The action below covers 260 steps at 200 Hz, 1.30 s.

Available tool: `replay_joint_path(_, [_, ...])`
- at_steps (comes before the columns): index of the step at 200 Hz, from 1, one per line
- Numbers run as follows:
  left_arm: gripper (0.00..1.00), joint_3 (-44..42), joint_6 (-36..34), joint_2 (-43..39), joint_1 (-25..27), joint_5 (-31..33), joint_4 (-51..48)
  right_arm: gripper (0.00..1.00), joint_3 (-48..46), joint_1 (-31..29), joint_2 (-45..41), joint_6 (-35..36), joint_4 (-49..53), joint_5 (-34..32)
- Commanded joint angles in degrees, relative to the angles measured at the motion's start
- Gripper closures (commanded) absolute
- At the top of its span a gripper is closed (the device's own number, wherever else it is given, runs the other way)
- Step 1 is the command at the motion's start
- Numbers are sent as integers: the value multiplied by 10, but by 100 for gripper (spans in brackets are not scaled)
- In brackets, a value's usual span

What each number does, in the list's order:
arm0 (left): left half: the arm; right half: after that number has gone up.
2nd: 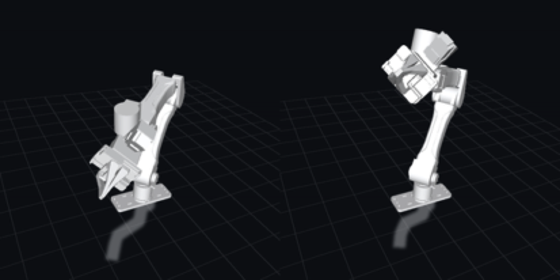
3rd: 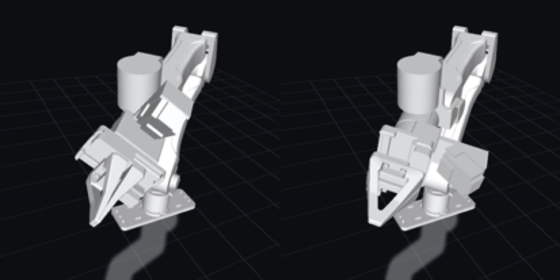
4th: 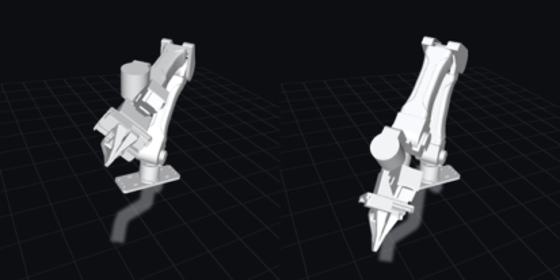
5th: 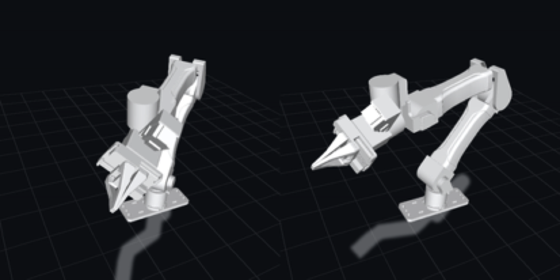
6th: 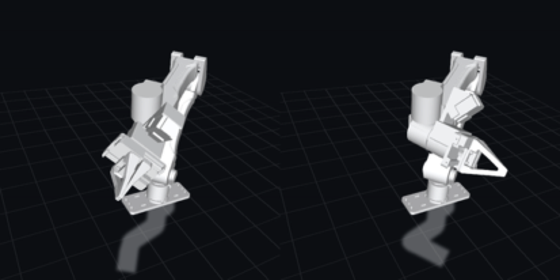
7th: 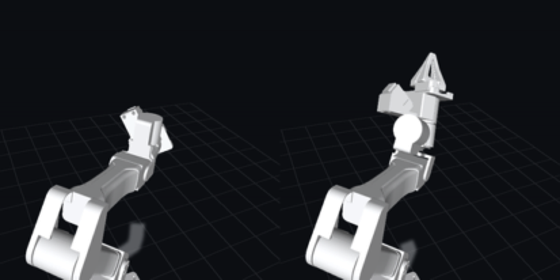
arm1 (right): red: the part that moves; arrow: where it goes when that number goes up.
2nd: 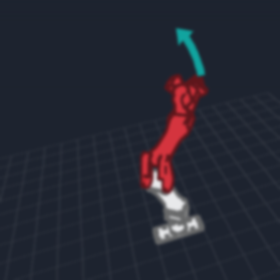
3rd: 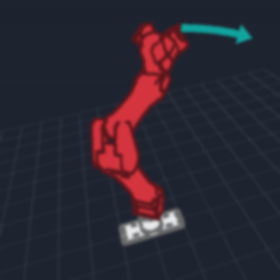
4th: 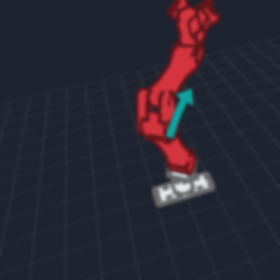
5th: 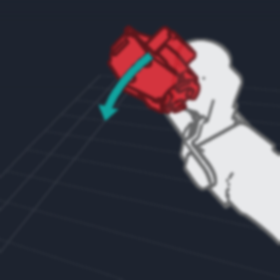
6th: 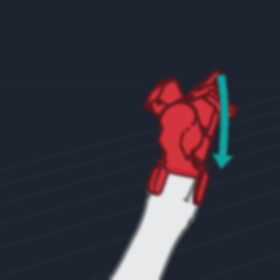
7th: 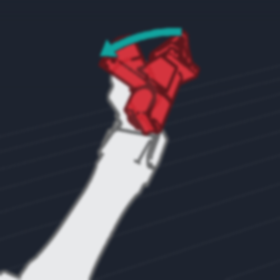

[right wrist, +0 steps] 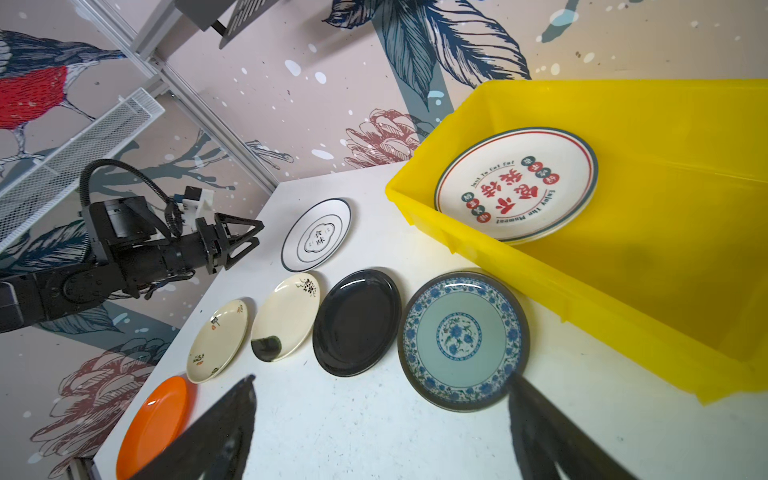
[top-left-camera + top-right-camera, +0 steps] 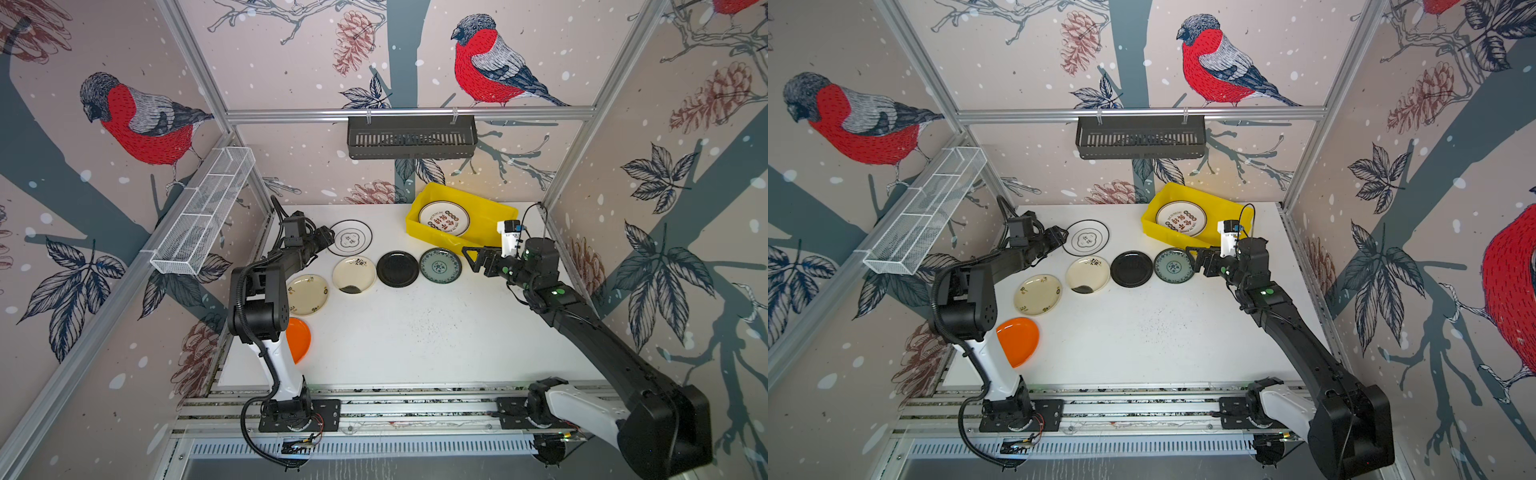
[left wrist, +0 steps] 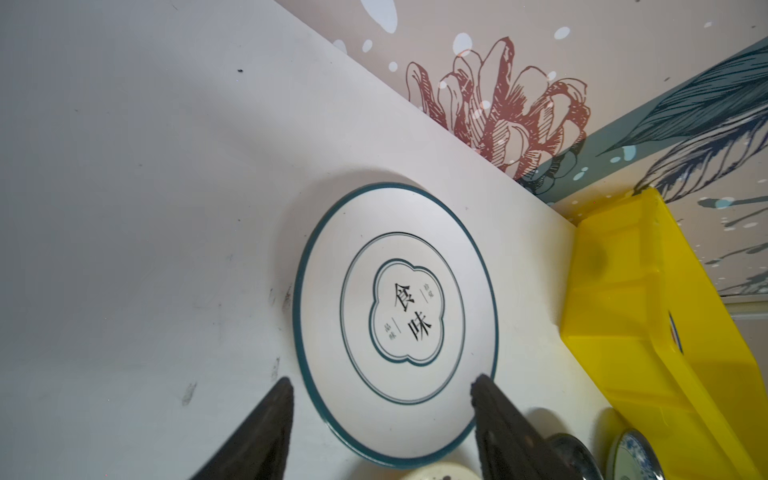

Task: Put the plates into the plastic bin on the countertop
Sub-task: 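Withdraw the right gripper from the bin while the left gripper moves to the teal-rimmed plate, then lower the left gripper onto the white teal-rimmed plate's edge and close it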

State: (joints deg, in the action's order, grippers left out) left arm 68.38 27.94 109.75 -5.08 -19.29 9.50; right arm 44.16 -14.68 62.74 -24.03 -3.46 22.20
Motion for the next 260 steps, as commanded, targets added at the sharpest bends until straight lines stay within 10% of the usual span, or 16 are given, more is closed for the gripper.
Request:
replay_joint_path(1, [32,18,-29,13,-6,14,-43,7,-7,-1,-7,3,-13,-14])
replay_joint_path(93, [34,81,-45,85,-10,-23,-81,7,-28,10,-17,-9,-6,-24])
replay_joint_path(260, [68,162,-51,182,-10,-45,-104,7,-42,17,-13,-32,2,-32])
